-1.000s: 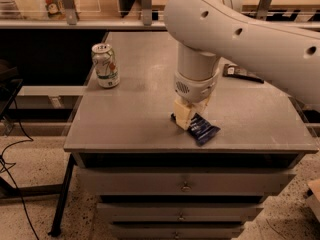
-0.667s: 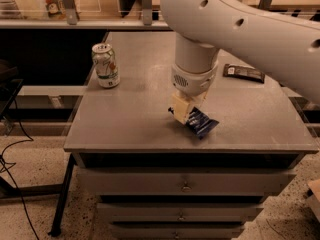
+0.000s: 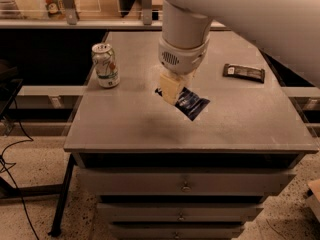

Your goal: Move rxbar blueberry near 7up can

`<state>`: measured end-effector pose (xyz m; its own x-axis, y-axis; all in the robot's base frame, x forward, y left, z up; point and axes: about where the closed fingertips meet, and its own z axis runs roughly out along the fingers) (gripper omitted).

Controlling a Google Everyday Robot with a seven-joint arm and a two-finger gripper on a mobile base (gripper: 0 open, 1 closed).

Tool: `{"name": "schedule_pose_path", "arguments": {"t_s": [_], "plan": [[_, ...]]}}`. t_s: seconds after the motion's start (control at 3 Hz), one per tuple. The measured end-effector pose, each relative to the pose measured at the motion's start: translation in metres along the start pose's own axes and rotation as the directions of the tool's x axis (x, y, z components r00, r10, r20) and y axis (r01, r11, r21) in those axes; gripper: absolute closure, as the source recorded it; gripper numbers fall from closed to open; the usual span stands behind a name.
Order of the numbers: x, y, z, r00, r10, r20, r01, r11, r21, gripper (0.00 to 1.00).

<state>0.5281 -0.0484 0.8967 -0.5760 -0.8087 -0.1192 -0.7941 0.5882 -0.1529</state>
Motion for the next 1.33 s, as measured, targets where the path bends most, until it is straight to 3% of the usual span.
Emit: {"name": "schedule_pose_path", "arguments": {"t_s": [0.67,1.33], "plan": [[-0.069,0.0,0.006,0.989,-0.104,0.107,0.107,0.9941,-0.017,1.0],[-0.133,0.003,0.032,0.973,-0.147,0.18,0.163,0.9839,-0.074,1.0]]}}
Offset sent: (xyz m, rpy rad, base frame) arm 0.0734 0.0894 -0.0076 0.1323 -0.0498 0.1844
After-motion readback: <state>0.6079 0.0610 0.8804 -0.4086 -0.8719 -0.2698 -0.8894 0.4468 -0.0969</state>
